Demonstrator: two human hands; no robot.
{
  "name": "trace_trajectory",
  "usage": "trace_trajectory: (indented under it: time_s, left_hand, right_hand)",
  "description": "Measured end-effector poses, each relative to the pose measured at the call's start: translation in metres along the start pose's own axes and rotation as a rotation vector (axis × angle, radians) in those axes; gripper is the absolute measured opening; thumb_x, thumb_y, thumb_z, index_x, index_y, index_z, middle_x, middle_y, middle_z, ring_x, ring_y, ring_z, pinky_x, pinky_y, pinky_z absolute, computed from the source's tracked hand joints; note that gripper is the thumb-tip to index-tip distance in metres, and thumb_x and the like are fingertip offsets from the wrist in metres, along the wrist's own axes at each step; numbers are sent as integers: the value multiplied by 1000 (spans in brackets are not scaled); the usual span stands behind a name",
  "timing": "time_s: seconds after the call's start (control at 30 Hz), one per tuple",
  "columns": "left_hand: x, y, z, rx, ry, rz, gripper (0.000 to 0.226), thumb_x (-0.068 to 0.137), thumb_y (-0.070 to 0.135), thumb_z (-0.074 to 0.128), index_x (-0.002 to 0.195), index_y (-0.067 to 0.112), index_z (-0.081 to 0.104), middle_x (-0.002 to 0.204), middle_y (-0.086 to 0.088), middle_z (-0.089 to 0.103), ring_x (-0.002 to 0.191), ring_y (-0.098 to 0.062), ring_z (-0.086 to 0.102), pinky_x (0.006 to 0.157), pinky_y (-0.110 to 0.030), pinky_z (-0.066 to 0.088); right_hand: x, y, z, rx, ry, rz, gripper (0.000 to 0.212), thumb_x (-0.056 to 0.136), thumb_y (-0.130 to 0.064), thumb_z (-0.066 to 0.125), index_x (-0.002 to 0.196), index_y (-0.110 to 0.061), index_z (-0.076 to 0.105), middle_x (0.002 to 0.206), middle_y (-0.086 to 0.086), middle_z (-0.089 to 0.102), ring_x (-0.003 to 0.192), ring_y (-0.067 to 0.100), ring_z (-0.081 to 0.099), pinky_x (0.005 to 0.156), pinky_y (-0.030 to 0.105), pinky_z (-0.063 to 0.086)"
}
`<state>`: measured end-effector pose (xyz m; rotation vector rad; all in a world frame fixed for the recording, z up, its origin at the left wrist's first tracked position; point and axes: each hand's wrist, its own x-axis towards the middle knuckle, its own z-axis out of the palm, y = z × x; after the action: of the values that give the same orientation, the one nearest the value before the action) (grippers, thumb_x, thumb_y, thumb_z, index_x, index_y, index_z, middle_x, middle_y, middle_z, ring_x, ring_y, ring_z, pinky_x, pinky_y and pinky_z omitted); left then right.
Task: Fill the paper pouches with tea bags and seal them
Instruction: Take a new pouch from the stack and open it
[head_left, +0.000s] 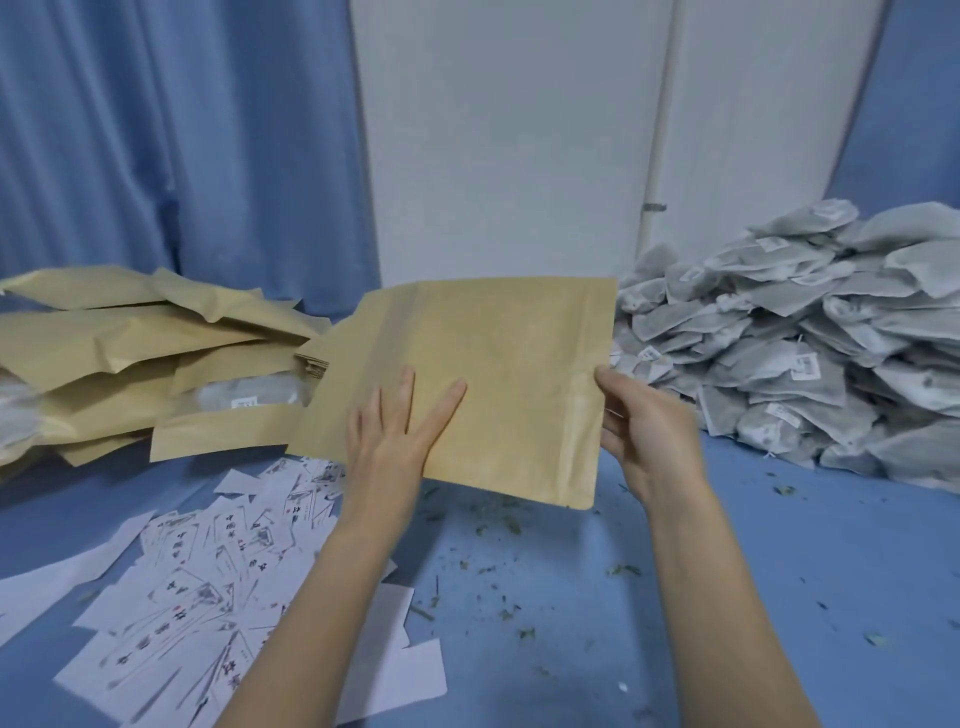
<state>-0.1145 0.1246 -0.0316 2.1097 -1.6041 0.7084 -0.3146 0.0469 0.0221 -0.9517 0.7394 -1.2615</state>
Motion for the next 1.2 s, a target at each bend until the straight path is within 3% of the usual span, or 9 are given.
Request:
trace_trajectory:
  time_s: [0.1, 0.23, 0.37, 0.5, 0.6, 0.83, 1.0, 1.1, 1.2]
  left_hand:
    - [-2, 7, 5, 18, -342, 1, 104, 84, -3, 49, 140, 51, -20, 157, -9, -8, 143, -38, -4, 115, -53, 4]
    - [3, 26, -8, -420, -636, -37, 103, 76, 24, 68, 150, 34, -4, 158, -7, -13, 145, -23, -15, 118, -40, 2]
    - [16, 60, -29, -958, -259, -196, 69, 84, 26, 60, 147, 26, 30, 153, 6, 29, 139, -11, 26, 109, -23, 22]
    - [30, 93, -35, -1047, -120, -497, 64, 79, 55, 63, 134, 23, 51, 134, 5, 54, 121, -10, 50, 92, -22, 35]
    - [32, 100, -34, -1016, 8, -587, 53, 79, 57, 63, 119, 23, 61, 116, 8, 65, 107, -8, 56, 83, -20, 35]
    - [29, 103, -29, -1192, 291, -572, 16, 88, 33, 63, 89, 20, 71, 68, 19, 65, 70, 11, 60, 65, -3, 40]
    - [27, 111, -21, -1071, 426, -535, 42, 97, 21, 46, 57, 21, 35, 45, 4, 38, 48, -5, 36, 49, -19, 28]
    - [29, 115, -20, -915, 393, -456, 34, 95, 9, 47, 62, 15, 40, 42, 7, 33, 49, 0, 43, 52, -27, 19]
    - [30, 116, -20, -914, 328, -388, 14, 92, 11, 54, 91, 6, 68, 63, -2, 66, 66, -1, 57, 57, -13, 34]
  right_hand:
    - [5, 9, -5, 30, 58, 46, 6, 83, -7, 67, 83, -2, 69, 80, 7, 73, 68, 13, 70, 67, 27, 59]
    - [4, 22, -1, 86, 37, 134, 12, 80, -5, 69, 90, 1, 70, 84, 9, 73, 71, 15, 70, 70, 29, 59]
    - [0, 31, 4, 90, -19, 133, 11, 78, -4, 69, 88, -1, 71, 76, 5, 74, 66, 11, 70, 59, 23, 58]
    - [-2, 34, 8, -14, -83, 54, 7, 78, -5, 69, 82, -1, 73, 77, 9, 71, 69, 15, 65, 67, 25, 56]
    - [-4, 33, 8, -74, -143, -9, 5, 76, -6, 71, 76, -2, 74, 74, 10, 71, 68, 16, 64, 66, 24, 54]
    - [-5, 38, 9, -137, -258, -136, 21, 68, -26, 74, 84, -12, 77, 86, 10, 73, 77, 16, 64, 72, 27, 53]
    - [-5, 40, 13, -151, -188, -178, 12, 77, -22, 72, 85, -15, 76, 86, 7, 73, 79, 14, 65, 75, 27, 52]
    - [-7, 37, 14, -453, -110, -353, 11, 83, -17, 68, 91, -21, 73, 85, -6, 73, 81, 2, 67, 76, 22, 53]
    - [-9, 28, 9, -680, -147, -437, 22, 83, -14, 65, 88, -34, 72, 84, -13, 72, 82, -2, 66, 79, 25, 53]
